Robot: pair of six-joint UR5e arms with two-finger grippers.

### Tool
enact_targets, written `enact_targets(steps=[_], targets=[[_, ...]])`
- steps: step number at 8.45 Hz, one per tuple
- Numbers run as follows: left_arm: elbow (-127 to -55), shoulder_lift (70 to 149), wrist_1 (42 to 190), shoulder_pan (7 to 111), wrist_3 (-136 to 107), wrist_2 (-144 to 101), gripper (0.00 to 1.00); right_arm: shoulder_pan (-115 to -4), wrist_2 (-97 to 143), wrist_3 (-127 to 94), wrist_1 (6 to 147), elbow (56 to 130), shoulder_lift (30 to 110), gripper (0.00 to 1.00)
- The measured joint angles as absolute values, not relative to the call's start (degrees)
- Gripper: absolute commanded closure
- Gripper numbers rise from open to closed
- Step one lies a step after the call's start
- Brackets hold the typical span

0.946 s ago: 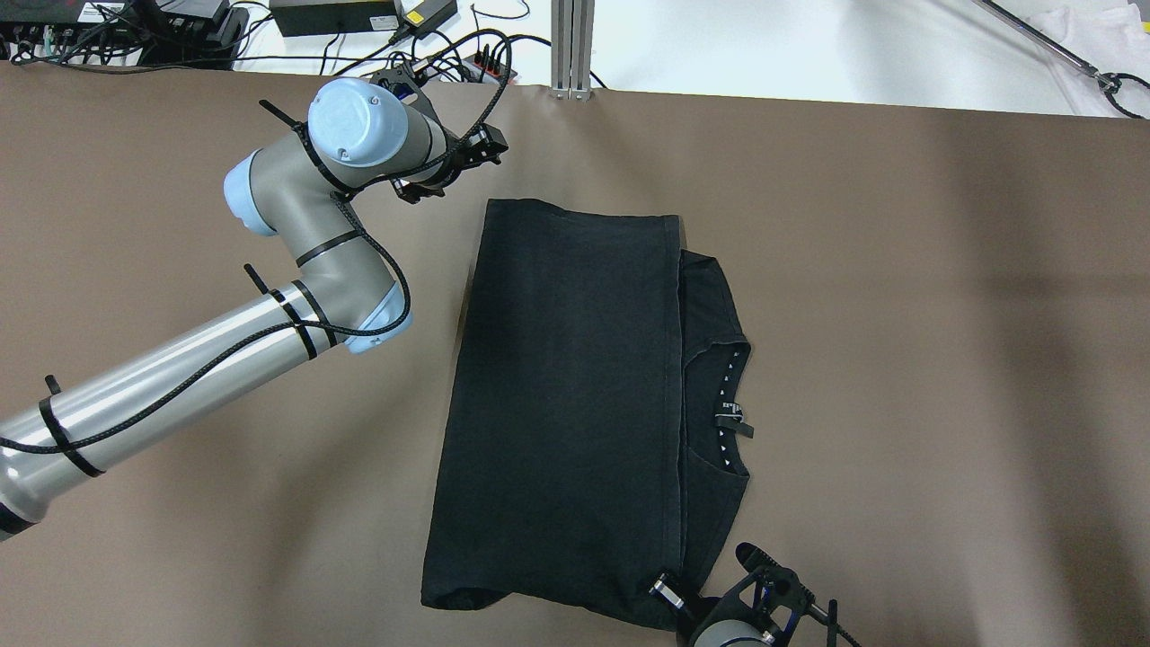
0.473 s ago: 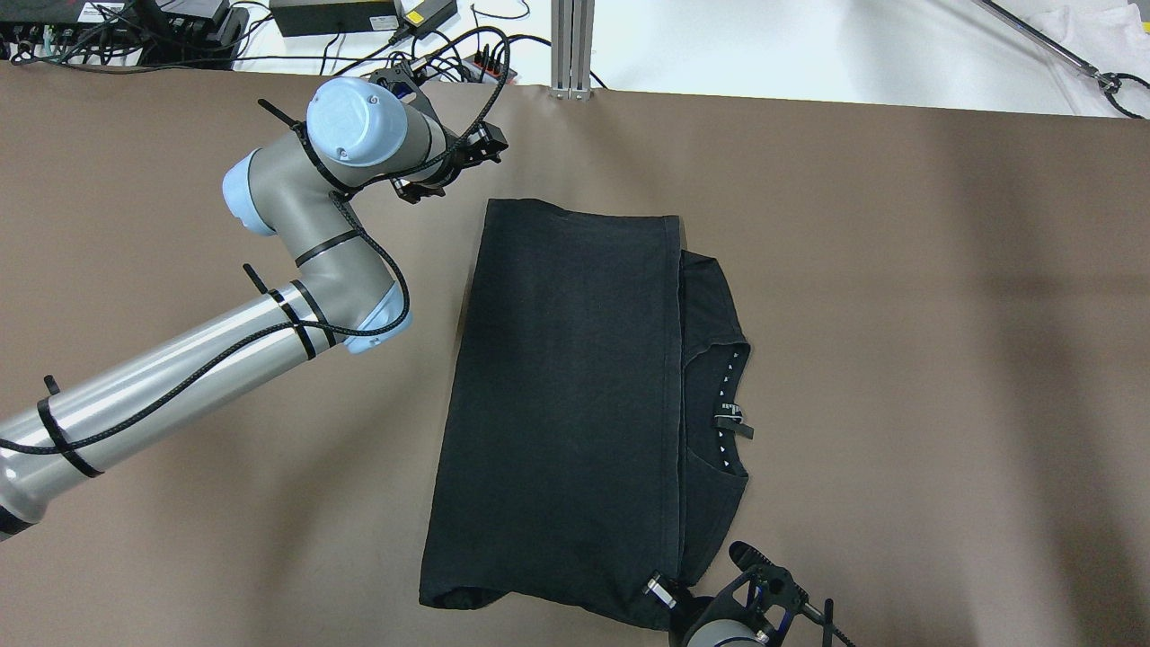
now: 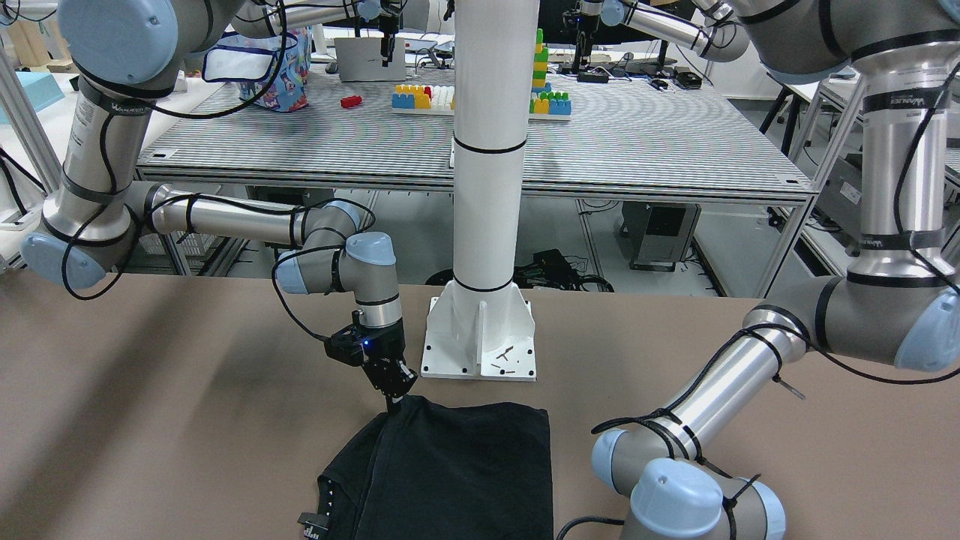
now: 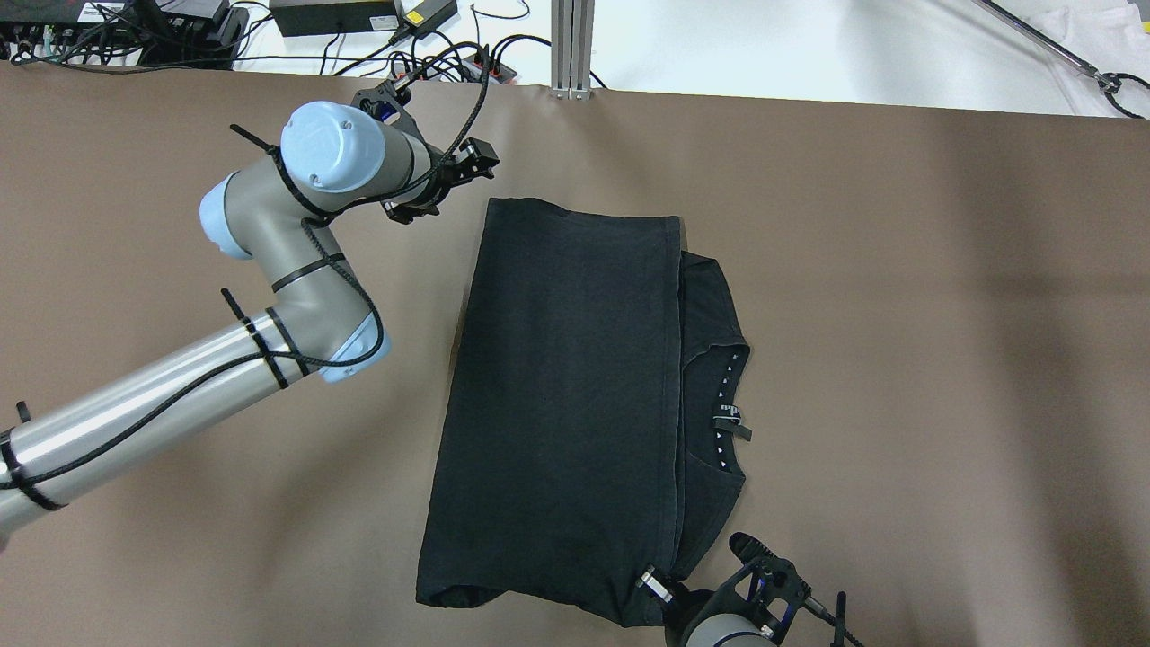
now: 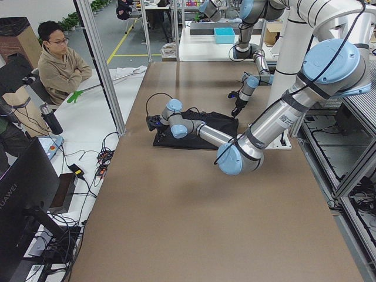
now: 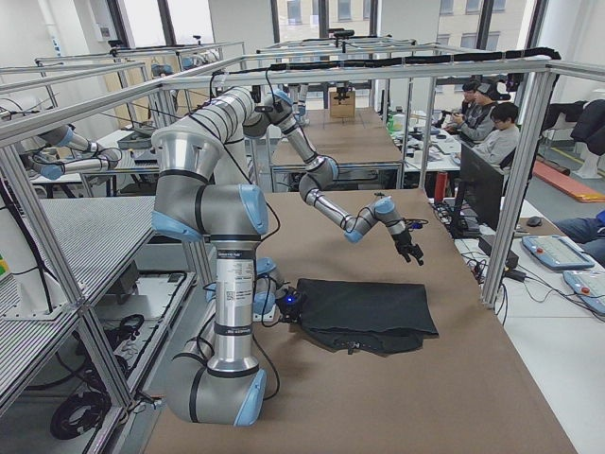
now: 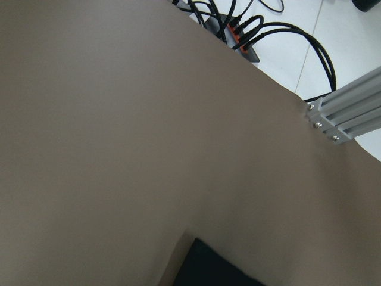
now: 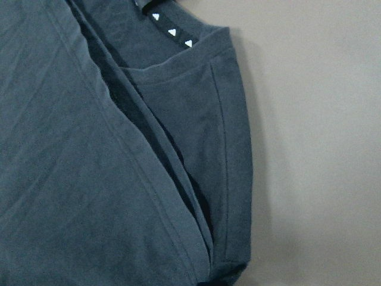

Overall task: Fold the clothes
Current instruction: 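Grasp the shirt's near corners with the left and right grippers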

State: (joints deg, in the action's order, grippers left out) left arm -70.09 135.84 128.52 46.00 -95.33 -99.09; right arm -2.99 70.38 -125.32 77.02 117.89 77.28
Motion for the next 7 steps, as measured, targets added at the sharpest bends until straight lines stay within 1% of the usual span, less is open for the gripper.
enact_targets(steps=[1, 3, 4, 5, 7], targets=[[-78.2, 130.6, 126.9, 44.3, -97.4, -98.7, 0.0, -3.1, 70.4, -125.3, 77.0, 118.6, 77.3, 1.0], [-95.1, 118.6, 123.7, 37.1, -103.4, -91.9, 0.0, -3.2, 70.5, -125.3, 77.0, 119.0, 77.3, 1.0], [-101.0, 113.8, 123.2, 32.7, -106.9, -87.9, 0.0, -3.3, 70.4, -125.3, 77.0, 119.1, 77.3, 1.0], [-105.8, 109.6, 123.1, 27.8, -110.7, -83.8, 0.01, -3.4, 70.4, -125.3, 77.0, 119.1, 77.3, 1.0], [-111.4, 103.7, 123.0, 17.4, -117.3, -75.4, 0.04, -3.5, 70.4, -125.3, 77.0, 119.1, 77.3, 1.0]])
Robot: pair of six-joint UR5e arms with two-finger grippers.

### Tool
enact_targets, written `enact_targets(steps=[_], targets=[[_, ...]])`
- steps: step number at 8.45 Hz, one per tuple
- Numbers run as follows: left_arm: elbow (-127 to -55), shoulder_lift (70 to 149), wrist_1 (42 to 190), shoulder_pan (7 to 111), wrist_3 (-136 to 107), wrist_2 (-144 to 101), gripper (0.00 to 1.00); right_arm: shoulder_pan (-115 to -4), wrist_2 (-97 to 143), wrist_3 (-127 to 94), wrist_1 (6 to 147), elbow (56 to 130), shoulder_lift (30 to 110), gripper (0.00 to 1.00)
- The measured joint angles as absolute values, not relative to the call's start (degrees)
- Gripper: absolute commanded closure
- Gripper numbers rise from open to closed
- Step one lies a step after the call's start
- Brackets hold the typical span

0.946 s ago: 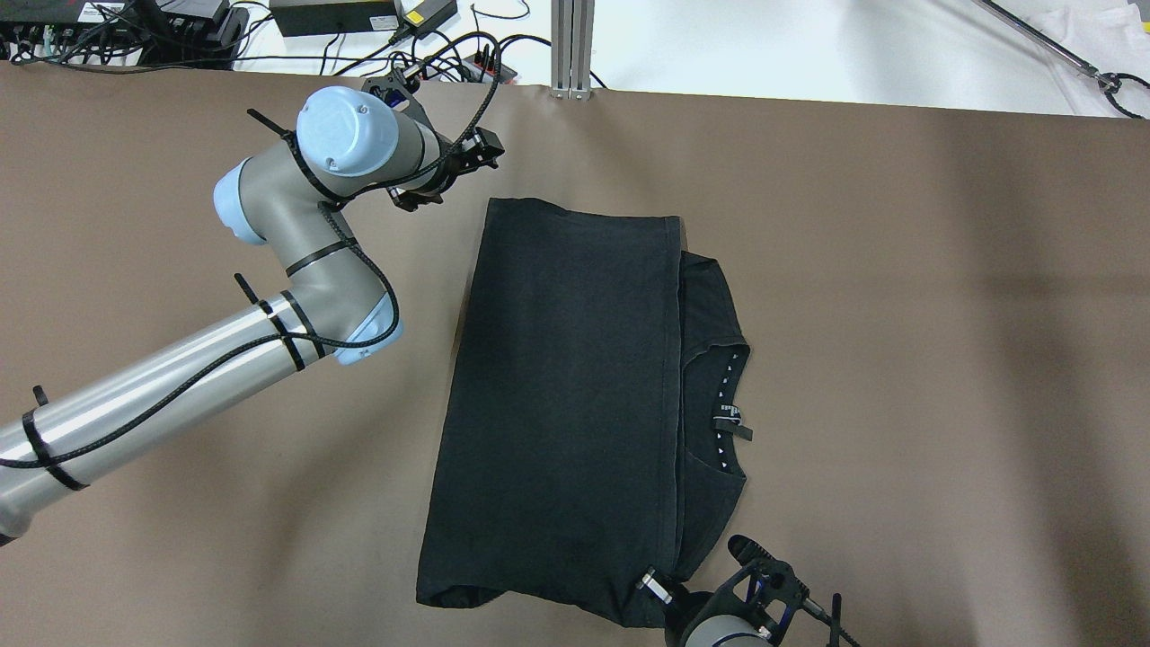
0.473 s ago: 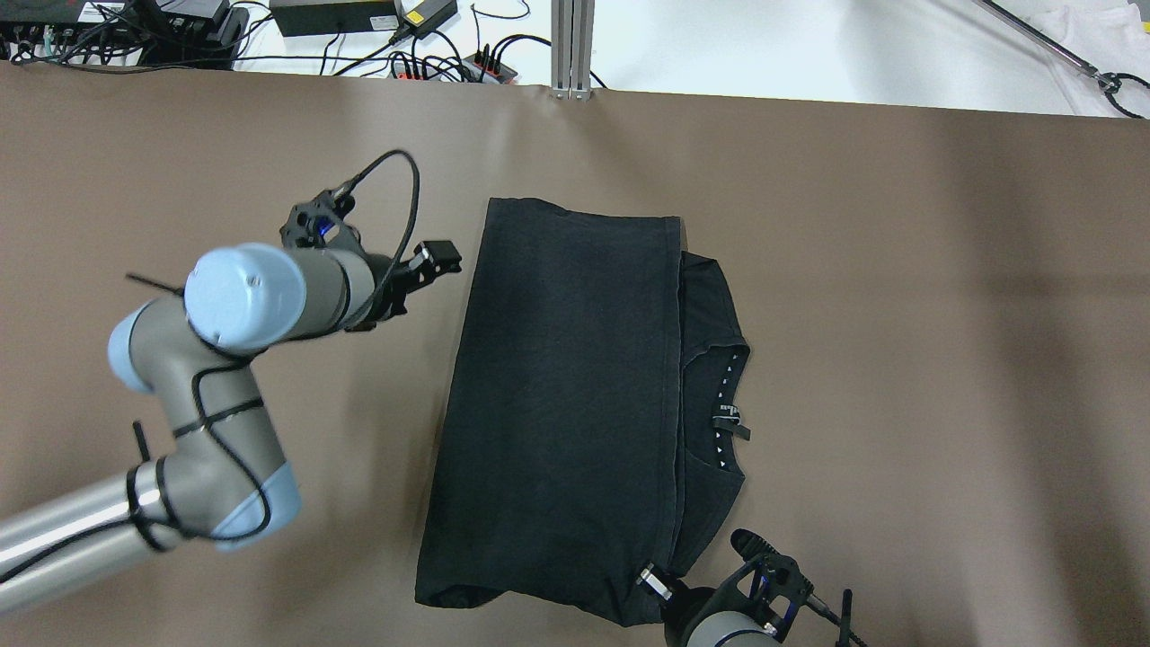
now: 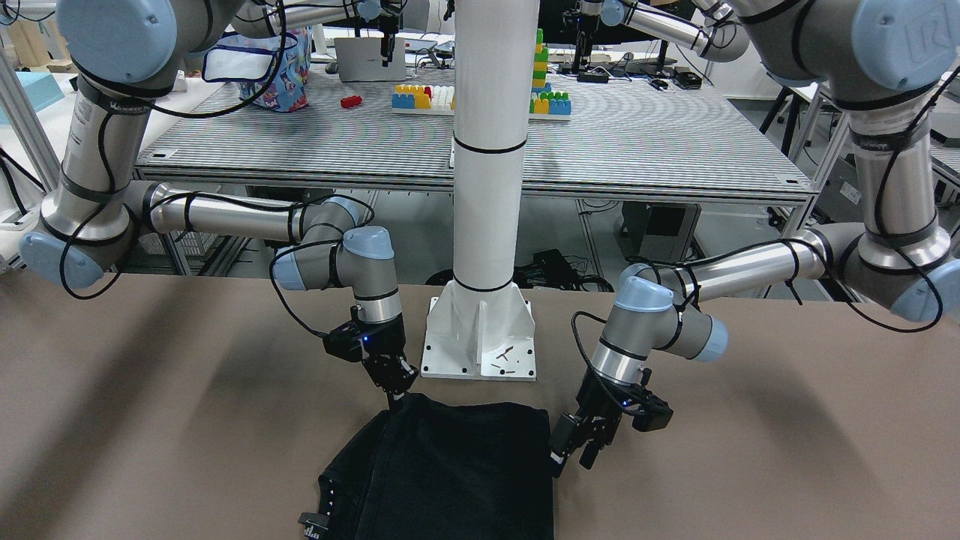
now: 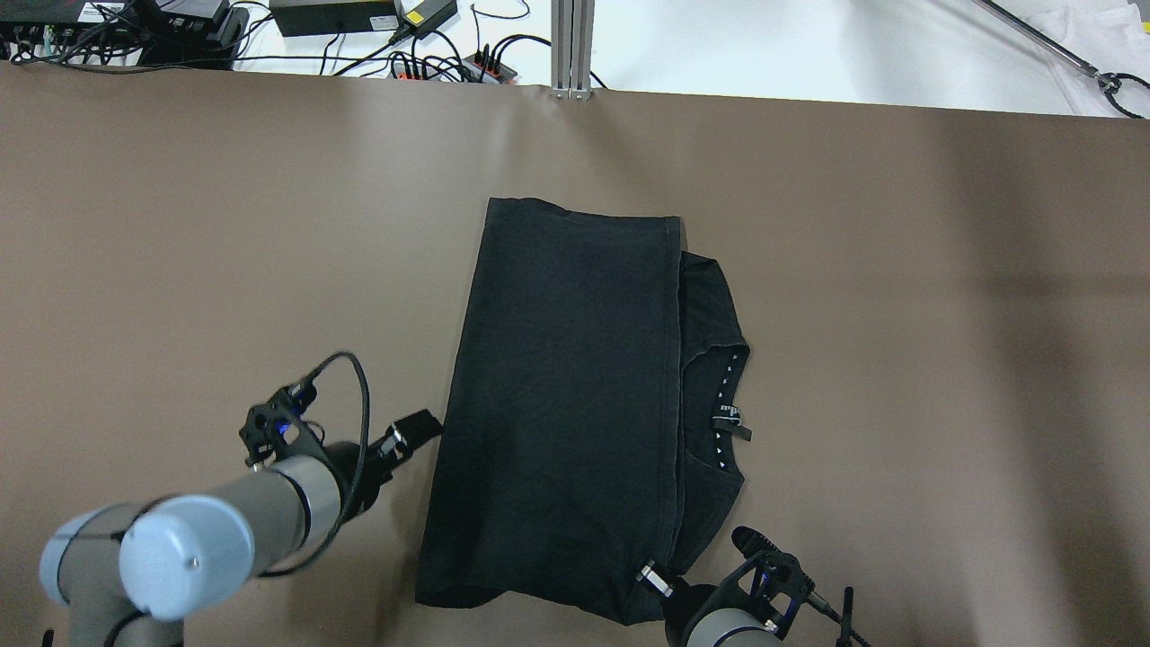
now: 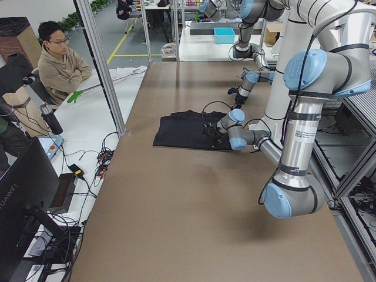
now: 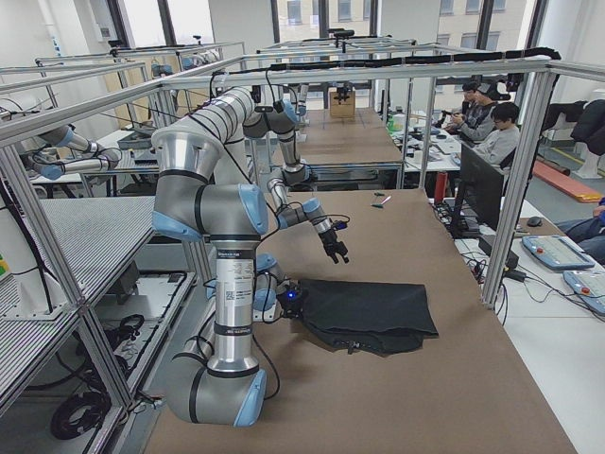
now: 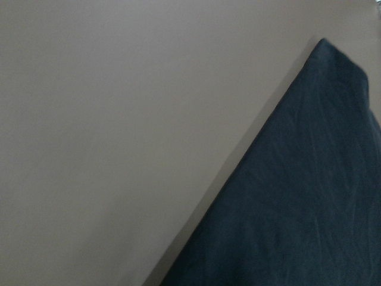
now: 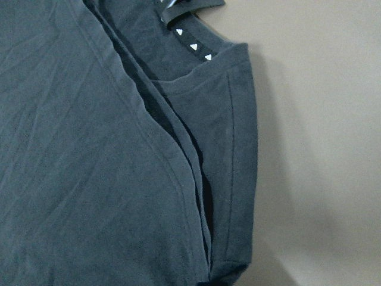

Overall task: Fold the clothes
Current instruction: 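Grasp the shirt's near corners with the left and right grippers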

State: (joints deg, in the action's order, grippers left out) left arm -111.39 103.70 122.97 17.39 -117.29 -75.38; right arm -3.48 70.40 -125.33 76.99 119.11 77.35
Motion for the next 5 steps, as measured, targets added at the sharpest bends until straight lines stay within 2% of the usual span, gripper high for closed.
enact_targets(steps=[2, 5], targets=[[-112.6, 101.2, 123.0, 6.9, -121.9, -65.8, 0.14, -4.0, 70.4, -125.3, 77.0, 119.1, 77.3, 1.0], [-111.1, 100.7, 123.2, -0.4, -125.4, -59.2, 0.43, -4.3, 70.4, -125.2, 77.0, 119.1, 77.3, 1.0]])
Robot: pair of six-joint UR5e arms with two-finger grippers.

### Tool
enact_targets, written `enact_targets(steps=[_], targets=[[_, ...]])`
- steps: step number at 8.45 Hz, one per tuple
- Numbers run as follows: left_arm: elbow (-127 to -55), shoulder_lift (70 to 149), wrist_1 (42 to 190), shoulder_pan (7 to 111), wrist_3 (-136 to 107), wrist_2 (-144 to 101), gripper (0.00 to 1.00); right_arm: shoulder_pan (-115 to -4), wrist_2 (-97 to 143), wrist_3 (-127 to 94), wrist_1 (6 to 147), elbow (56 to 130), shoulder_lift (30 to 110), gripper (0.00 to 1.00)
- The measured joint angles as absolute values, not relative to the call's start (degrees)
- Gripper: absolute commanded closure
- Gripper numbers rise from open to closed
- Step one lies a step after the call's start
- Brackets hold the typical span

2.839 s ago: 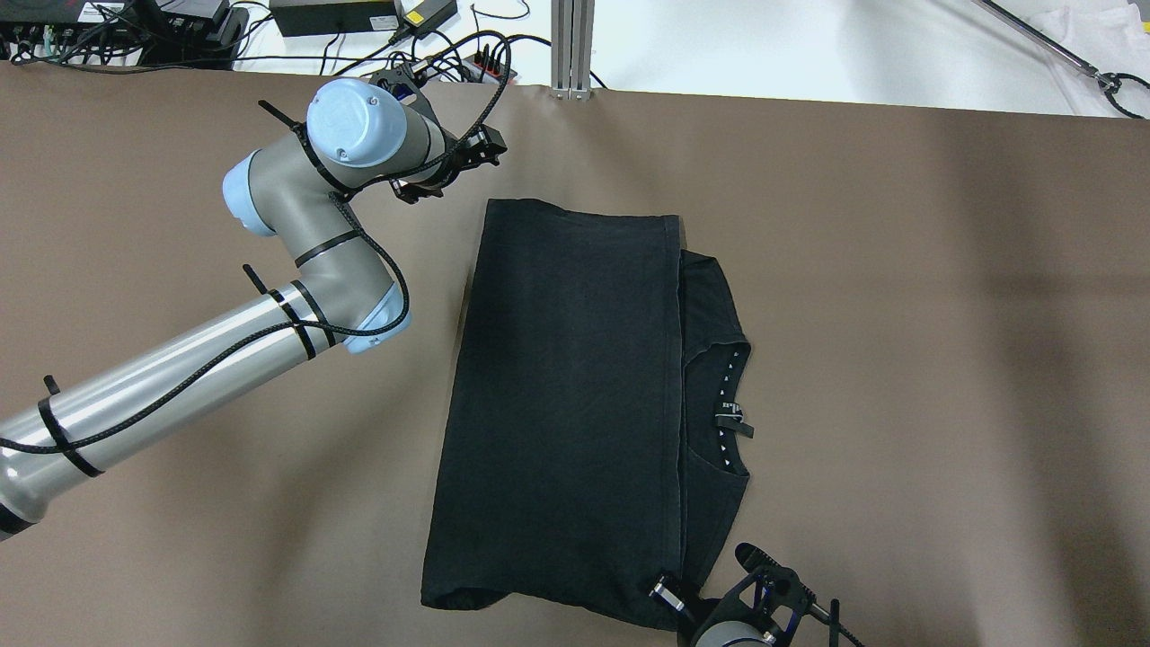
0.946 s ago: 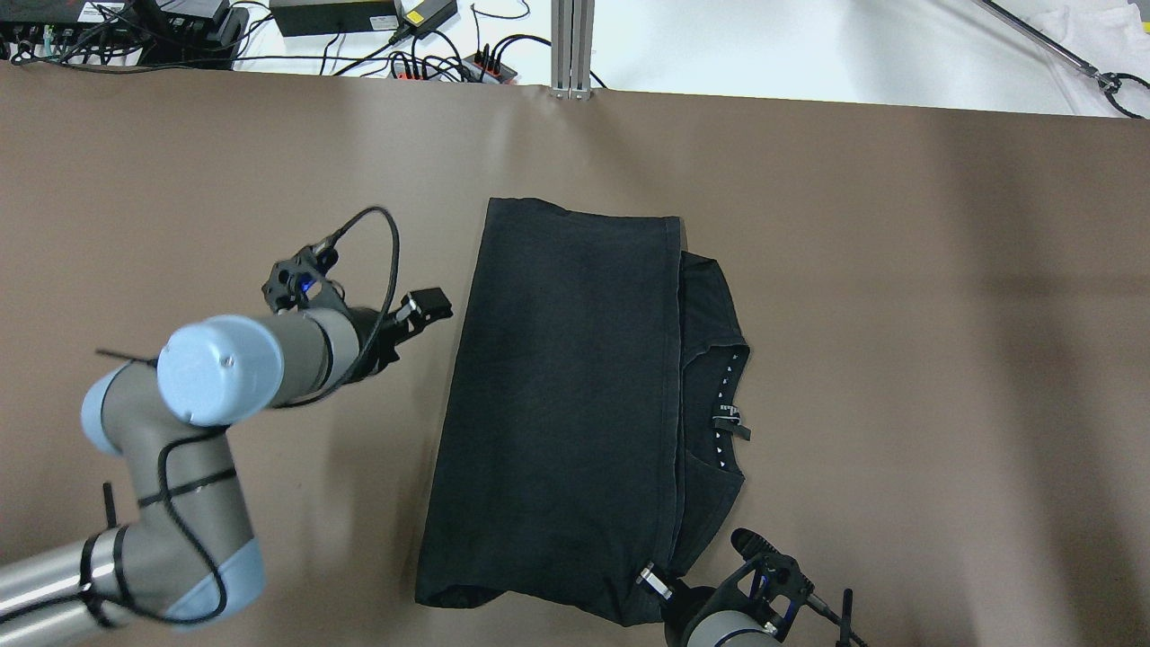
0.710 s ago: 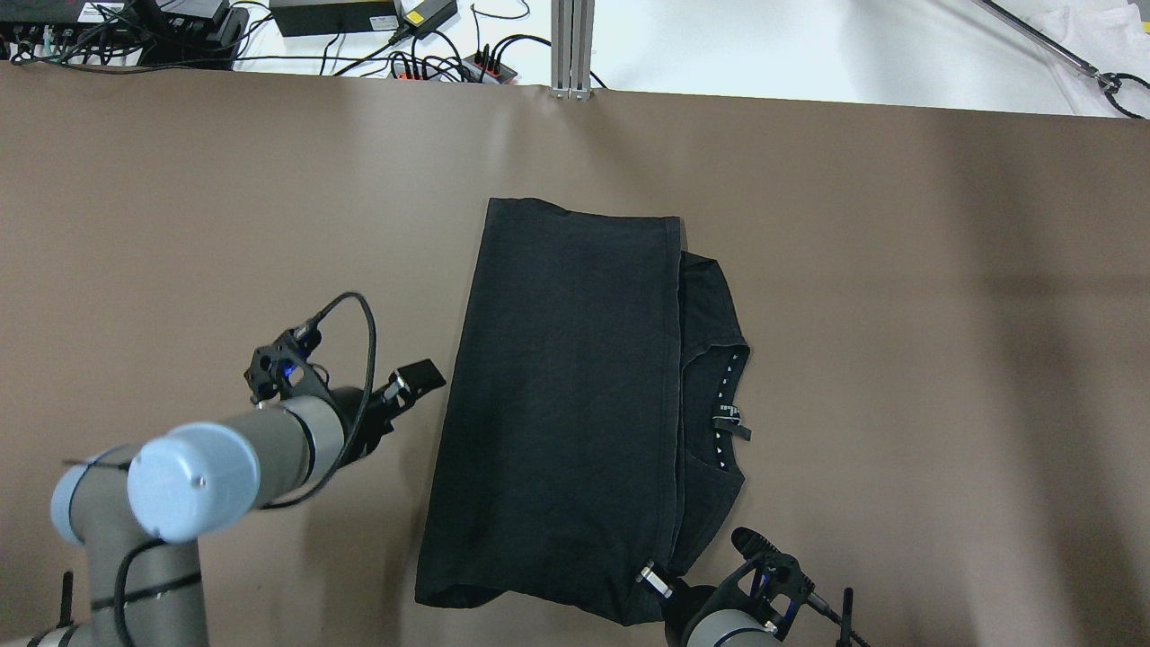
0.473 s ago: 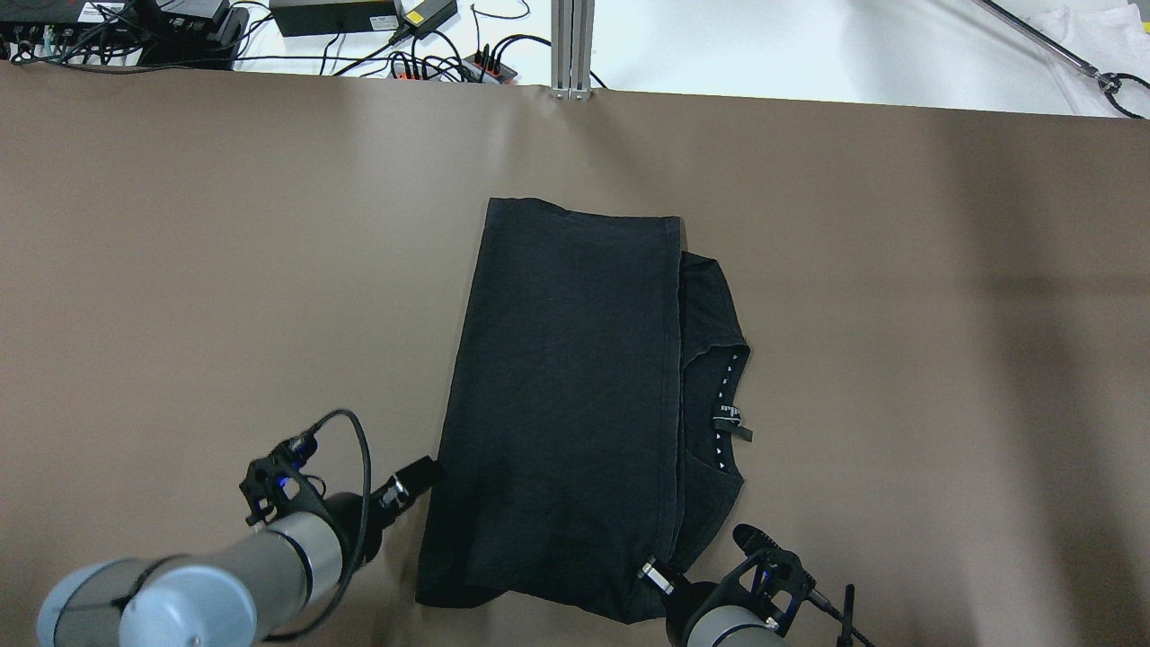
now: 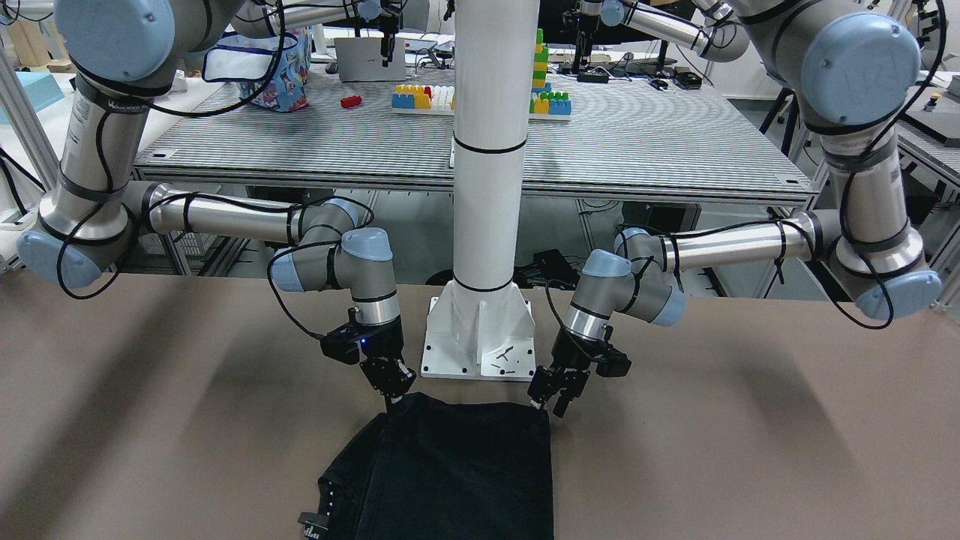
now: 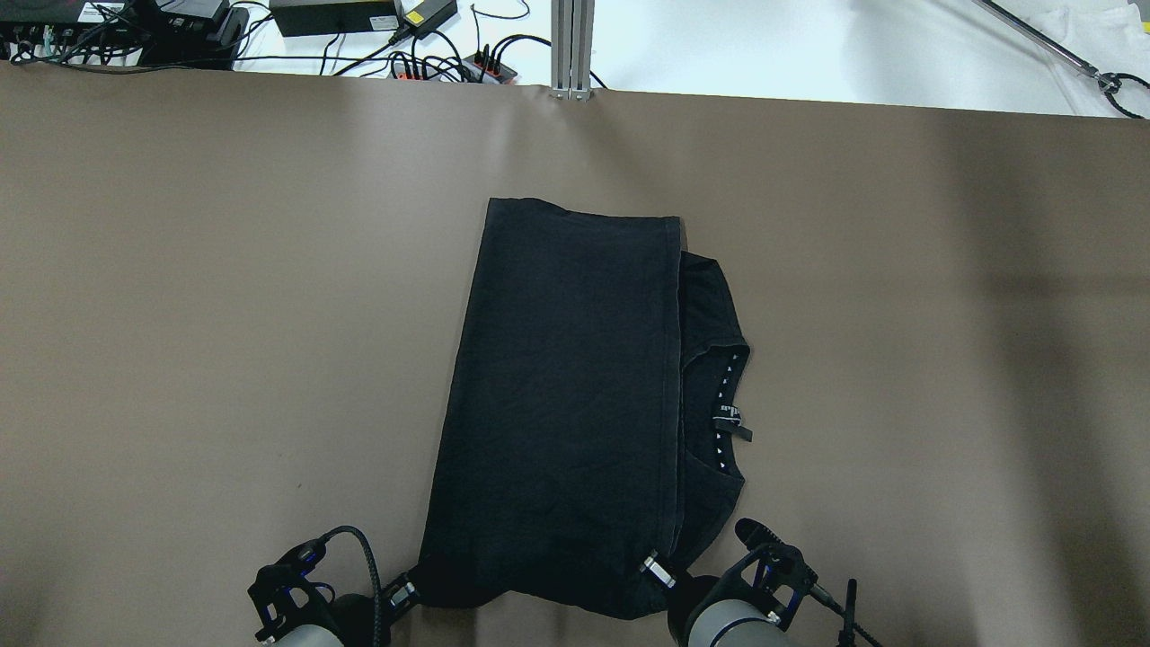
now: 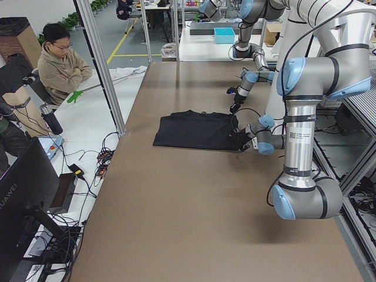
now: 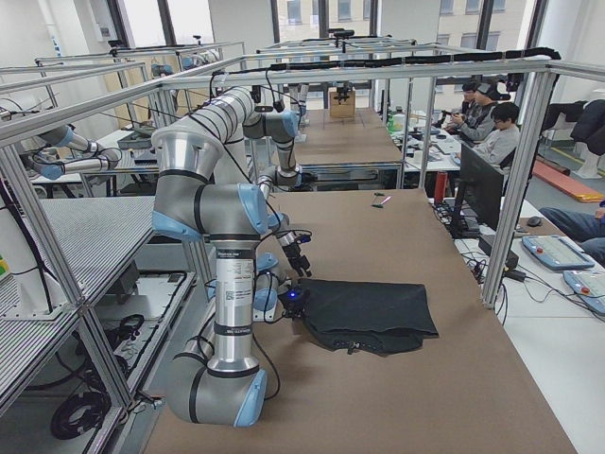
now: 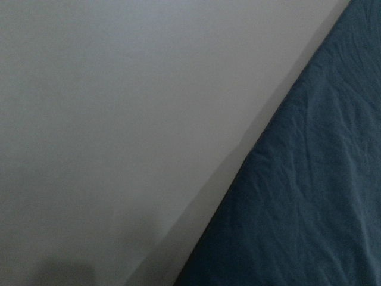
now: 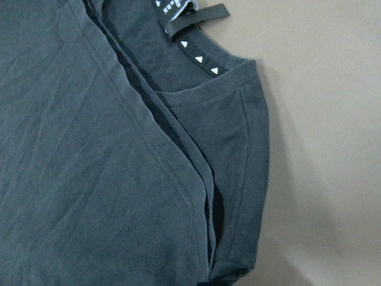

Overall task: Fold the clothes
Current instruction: 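Grasp the shirt's near corners with the left and right grippers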

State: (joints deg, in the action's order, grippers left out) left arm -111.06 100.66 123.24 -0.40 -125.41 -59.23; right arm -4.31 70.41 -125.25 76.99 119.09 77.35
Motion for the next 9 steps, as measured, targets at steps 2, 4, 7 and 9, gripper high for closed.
enact_targets(steps=[2, 4, 7, 9], targets=[[-110.7, 100.7, 123.5, -1.1, -125.8, -58.6, 1.0, -4.5, 70.4, -125.3, 77.0, 119.1, 77.4, 1.0], [-110.9, 100.9, 123.6, -1.2, -126.3, -58.7, 1.0, -4.7, 70.4, -125.3, 77.0, 119.1, 77.5, 1.0], [-113.1, 100.2, 123.6, -1.0, -126.2, -59.6, 1.0, -5.1, 70.6, -125.2, 77.0, 119.5, 77.7, 1.0], [-119.7, 97.0, 123.5, -0.8, -126.0, -60.4, 1.0, -6.1, 71.5, -125.2, 76.9, 121.6, 78.6, 1.0]])
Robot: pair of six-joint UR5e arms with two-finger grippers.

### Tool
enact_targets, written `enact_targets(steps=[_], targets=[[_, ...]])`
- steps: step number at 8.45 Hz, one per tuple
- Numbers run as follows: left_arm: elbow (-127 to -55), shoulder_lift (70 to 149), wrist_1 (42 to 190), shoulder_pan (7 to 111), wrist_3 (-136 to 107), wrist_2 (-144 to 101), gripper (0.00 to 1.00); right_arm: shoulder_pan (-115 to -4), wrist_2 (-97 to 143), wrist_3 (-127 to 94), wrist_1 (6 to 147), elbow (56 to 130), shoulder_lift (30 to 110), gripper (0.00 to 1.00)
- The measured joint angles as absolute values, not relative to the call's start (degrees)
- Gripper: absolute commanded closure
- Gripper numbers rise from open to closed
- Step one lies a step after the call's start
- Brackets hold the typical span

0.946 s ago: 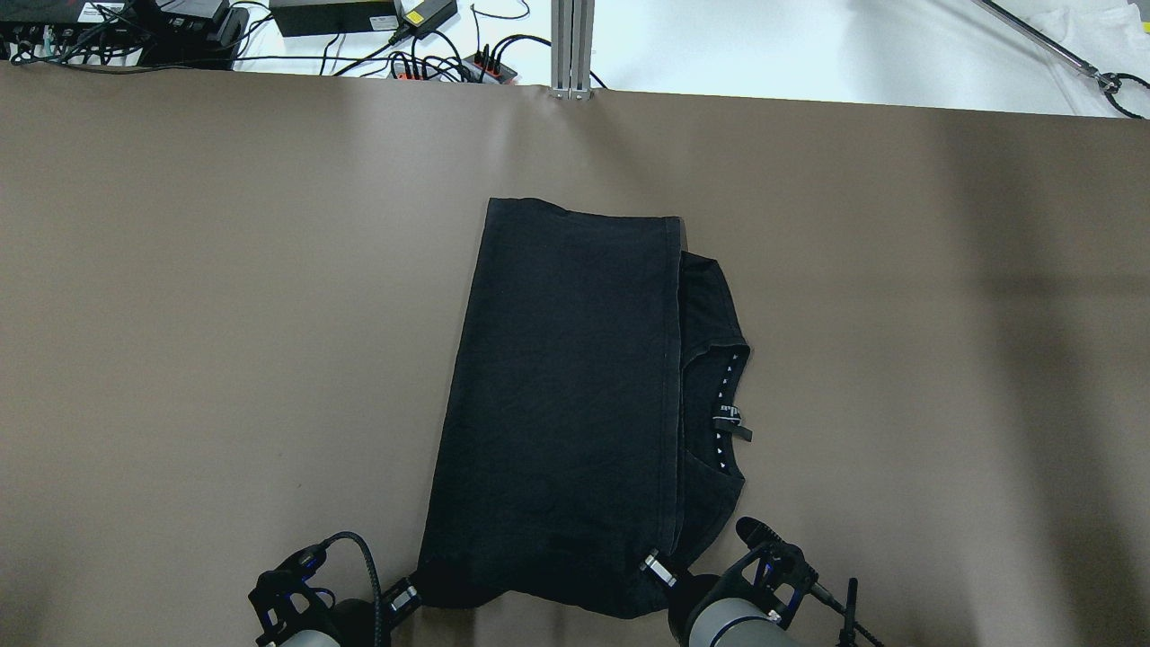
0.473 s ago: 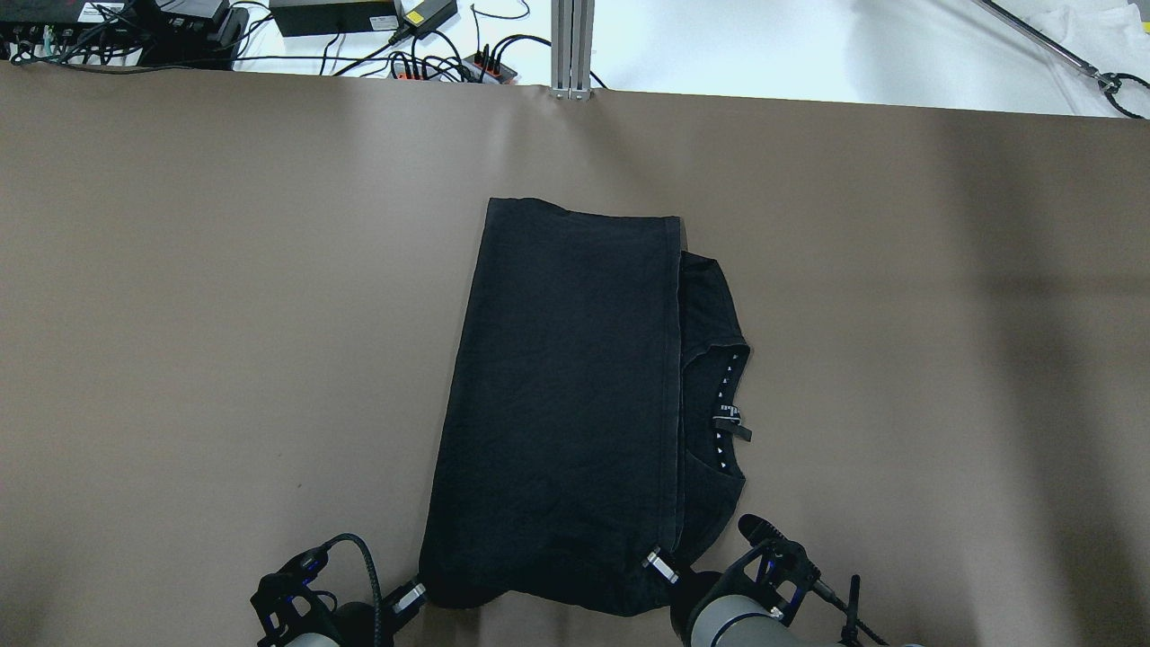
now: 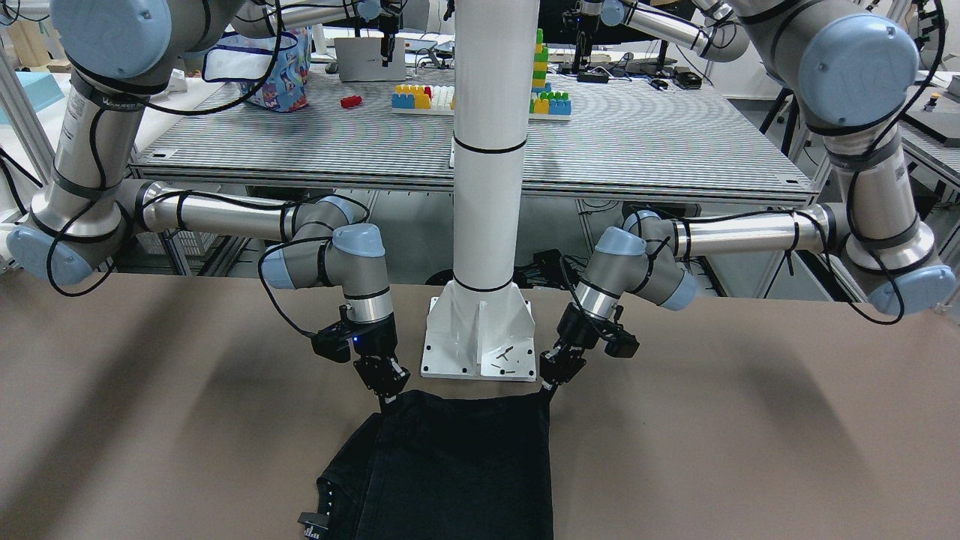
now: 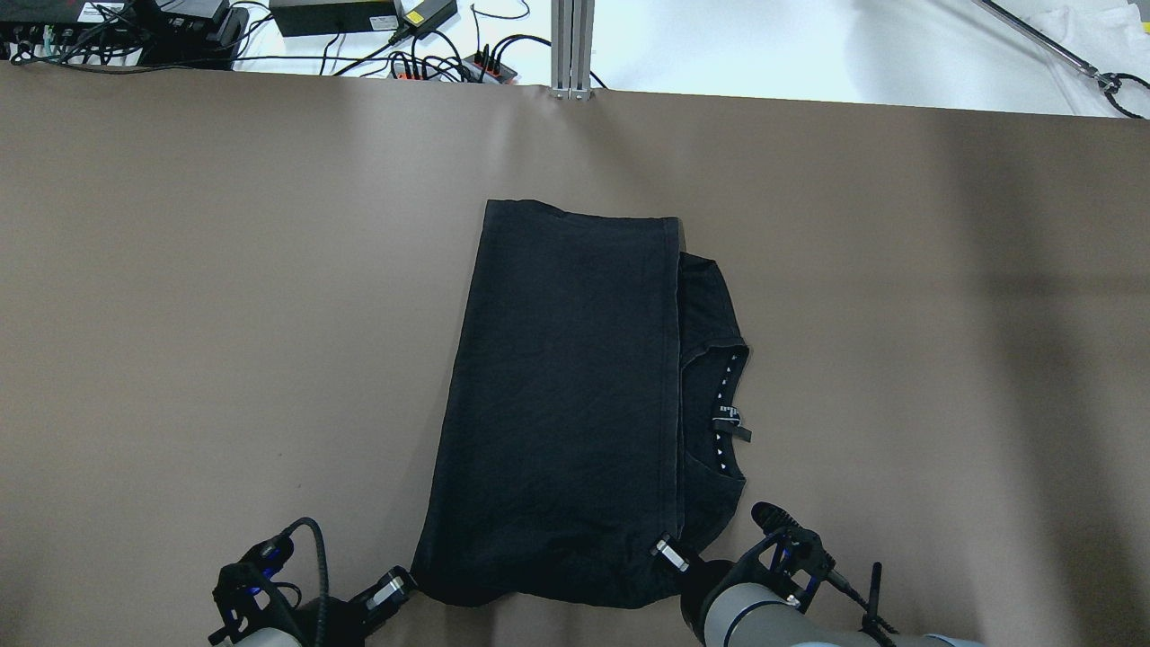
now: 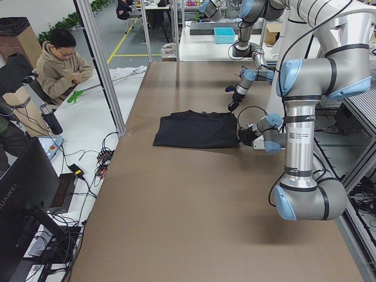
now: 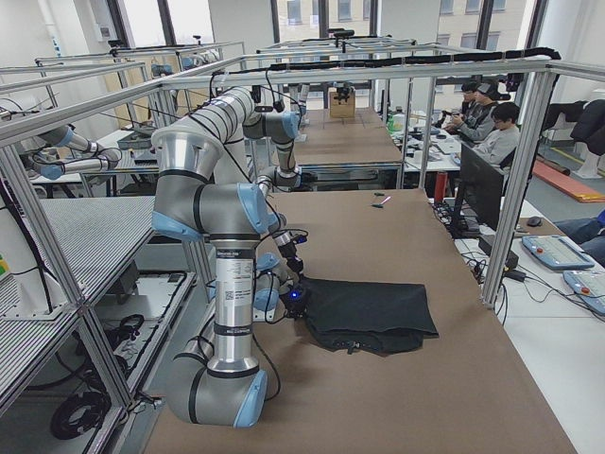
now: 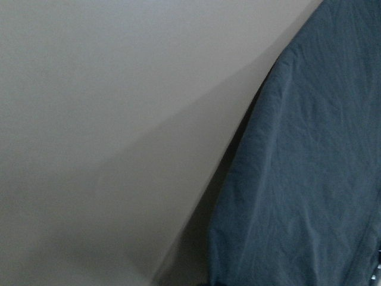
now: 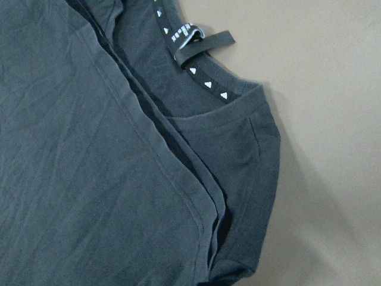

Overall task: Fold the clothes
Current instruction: 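Grasp the shirt's near corners with the left and right grippers, then lift the near half with both grippers and fold it toward the far edge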

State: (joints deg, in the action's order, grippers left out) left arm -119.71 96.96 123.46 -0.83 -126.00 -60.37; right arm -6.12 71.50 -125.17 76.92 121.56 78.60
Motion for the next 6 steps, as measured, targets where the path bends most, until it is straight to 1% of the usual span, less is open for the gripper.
enact_targets(steps=[1, 3, 4, 5, 6], targets=[[-123.4, 95.2, 123.3, -0.8, -126.0, -60.8, 1.0, -7.3, 73.2, -125.2, 76.9, 123.3, 79.1, 1.0], [-127.8, 94.5, 123.0, 1.4, -125.9, -63.1, 1.0, -14.0, 82.5, -125.2, 76.9, 126.7, 79.5, 1.0], [-128.6, 95.8, 122.8, 5.5, -125.9, -66.9, 1.0, -19.0, 89.1, -125.1, 76.9, 127.3, 79.3, 1.0], [-128.0, 98.4, 122.1, 11.7, -125.8, -72.6, 1.0, -23.7, 94.5, -124.9, 77.0, 127.0, 78.3, 1.0], [-125.2, 102.5, 120.3, 19.0, -125.6, -79.7, 1.0, -27.7, 97.2, -123.3, 77.1, 125.6, 76.2, 1.0]])
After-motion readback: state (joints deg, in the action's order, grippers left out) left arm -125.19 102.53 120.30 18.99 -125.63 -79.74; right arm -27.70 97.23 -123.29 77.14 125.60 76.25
